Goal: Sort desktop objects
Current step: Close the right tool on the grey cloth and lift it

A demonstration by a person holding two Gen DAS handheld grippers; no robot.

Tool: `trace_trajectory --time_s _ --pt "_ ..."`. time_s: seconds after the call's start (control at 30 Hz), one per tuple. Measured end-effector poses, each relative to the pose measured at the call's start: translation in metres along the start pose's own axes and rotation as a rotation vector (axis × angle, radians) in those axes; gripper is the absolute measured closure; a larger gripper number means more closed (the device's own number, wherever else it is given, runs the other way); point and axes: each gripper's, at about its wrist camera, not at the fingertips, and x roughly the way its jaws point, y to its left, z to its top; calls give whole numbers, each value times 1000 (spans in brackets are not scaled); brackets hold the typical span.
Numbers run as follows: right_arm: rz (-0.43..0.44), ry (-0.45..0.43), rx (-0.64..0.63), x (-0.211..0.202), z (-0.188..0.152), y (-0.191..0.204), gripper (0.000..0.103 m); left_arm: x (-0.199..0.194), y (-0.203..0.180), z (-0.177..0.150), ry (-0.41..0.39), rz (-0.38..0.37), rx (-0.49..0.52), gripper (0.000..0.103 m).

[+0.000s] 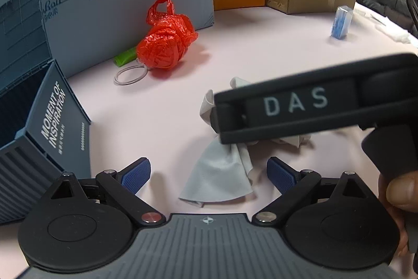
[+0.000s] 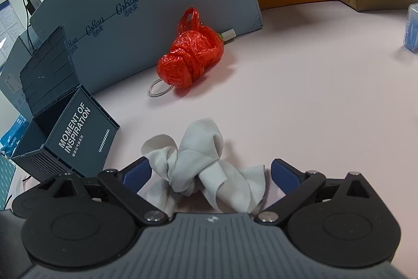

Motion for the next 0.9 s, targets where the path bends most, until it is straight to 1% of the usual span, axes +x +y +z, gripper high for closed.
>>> trace_trajectory --time_s 0.07,0.13,0.2,0.23,0.3,0.37,0.4,0.43,0.47,0.53,0.6,0.63,0.67,0.73,0.9 --pt "-4 4 -4 -1 0 -1 13 1 0 0 4 -16 -5 8" --pt "-13 6 -8 -2 0 -3 18 2 0 -1 4 -30 -10 10" --pt "-18 11 -14 -3 0 -4 22 2 0 -1 -1 -29 -13 11" --pt "-22 15 -19 -4 0 -4 26 1 0 -2 -6 -25 -12 11" --pt "-25 21 -30 -5 0 -4 35 1 0 -2 -12 -26 -13 11" --pt "-19 25 -36 -6 -1 -3 49 1 0 -2 -20 -39 -12 11" --pt "-9 28 -41 -6 -1 -1 53 1 -1 -2 -22 -44 -4 13" --pt "0 31 -49 -6 -1 0 58 0 -3 -2 -24 -47 8 20" --pt "5 35 -57 -6 -1 2 60 -1 -3 -2 -27 -51 20 24" --pt "11 35 -56 -6 -1 3 60 -1 -3 -1 -29 -69 24 33" --pt "21 38 -39 -5 -2 1 60 -1 -3 0 -30 -88 19 36" --pt "26 39 -31 -5 -2 0 59 0 -3 0 -30 -92 14 36" --pt "36 40 -24 -5 -2 -1 56 1 -2 1 -33 -91 11 36" --pt "50 40 -9 -6 -2 -2 55 2 -3 3 -36 -93 12 42" --pt "73 40 15 -10 -3 -8 55 -2 -5 3 -45 -127 20 46"
